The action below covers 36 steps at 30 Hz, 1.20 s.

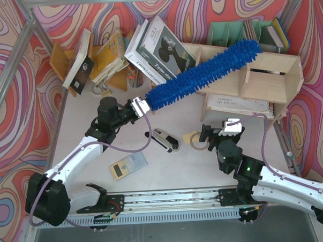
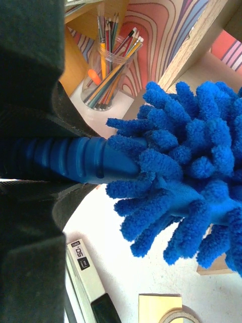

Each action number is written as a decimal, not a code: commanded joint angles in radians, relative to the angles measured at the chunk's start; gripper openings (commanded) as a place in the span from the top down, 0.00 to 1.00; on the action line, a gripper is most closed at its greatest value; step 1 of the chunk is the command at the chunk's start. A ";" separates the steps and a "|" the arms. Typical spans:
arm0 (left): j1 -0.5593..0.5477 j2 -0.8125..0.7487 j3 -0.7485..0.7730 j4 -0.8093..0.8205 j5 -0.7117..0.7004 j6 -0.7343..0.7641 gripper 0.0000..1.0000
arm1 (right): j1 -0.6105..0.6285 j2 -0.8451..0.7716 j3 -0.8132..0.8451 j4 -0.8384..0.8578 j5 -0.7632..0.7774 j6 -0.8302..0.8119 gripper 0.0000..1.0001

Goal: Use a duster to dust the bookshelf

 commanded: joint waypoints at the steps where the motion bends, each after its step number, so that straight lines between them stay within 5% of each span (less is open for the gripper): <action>1: 0.003 -0.039 0.005 0.048 -0.064 -0.033 1.00 | -0.003 -0.001 0.026 -0.004 0.015 0.005 0.01; 15: 0.005 -0.142 0.024 0.047 -0.220 -0.005 1.00 | -0.003 0.011 0.030 -0.006 0.018 0.006 0.01; 36: -0.096 -0.037 -0.011 0.049 -0.175 0.011 1.00 | -0.003 -0.028 0.022 -0.013 0.021 0.010 0.01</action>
